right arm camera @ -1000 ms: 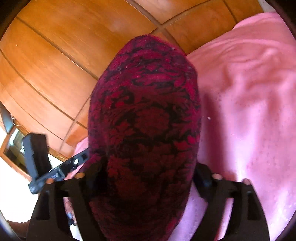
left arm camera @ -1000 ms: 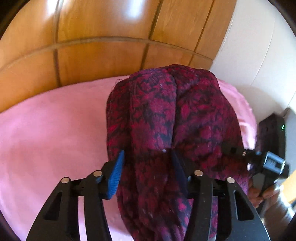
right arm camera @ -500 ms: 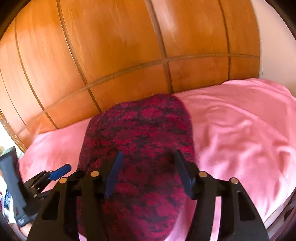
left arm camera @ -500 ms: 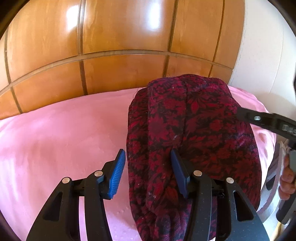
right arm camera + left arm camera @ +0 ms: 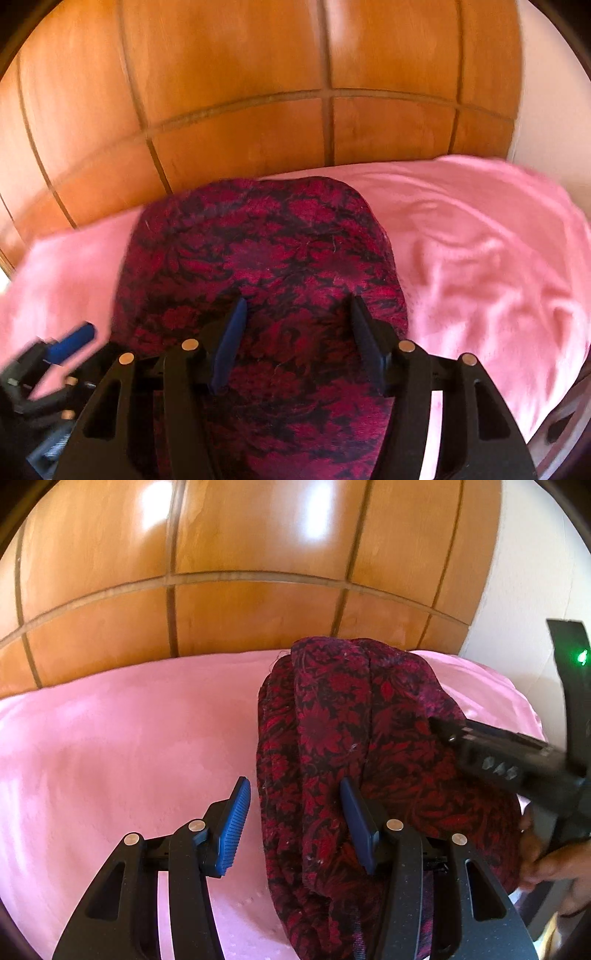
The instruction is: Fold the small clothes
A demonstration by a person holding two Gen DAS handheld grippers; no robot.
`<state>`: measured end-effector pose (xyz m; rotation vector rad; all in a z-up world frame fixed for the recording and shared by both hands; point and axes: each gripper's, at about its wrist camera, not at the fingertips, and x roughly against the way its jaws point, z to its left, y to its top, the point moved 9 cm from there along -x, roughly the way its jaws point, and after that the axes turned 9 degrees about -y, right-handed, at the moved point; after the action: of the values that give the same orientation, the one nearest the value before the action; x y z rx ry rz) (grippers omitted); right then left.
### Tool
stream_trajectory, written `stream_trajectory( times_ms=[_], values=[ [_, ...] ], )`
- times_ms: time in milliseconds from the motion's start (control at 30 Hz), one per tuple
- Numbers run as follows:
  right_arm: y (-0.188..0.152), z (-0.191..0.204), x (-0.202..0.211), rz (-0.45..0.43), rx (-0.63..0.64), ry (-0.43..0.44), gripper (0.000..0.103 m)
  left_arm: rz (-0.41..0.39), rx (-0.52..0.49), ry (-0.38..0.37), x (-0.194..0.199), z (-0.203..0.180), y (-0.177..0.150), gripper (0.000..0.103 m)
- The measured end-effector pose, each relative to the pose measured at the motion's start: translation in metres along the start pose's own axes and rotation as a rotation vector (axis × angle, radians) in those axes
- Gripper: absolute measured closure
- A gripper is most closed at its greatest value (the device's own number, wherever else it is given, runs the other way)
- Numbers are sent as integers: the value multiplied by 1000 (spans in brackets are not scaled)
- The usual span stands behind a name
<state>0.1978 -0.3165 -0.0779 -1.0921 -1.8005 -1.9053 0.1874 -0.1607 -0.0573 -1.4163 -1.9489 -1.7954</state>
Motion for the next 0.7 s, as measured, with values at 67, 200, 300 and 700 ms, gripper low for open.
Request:
stream_trajectory(
  times_ms=[67,200,300,700],
  values=[
    [-1,1,0,-9,6,-8,45,-3,14,-2,3,2,-1,53],
    [4,-9,10,-18,-39,31,45,-21,0,8,12,-2,1,53],
    [7,-17,19,-31,-99,56,41,-42,-14,19,20,-4,2,53],
    [-4,-14,48,-76,-122,38,27,-84,-11,49,40,0,0,43]
  ],
)
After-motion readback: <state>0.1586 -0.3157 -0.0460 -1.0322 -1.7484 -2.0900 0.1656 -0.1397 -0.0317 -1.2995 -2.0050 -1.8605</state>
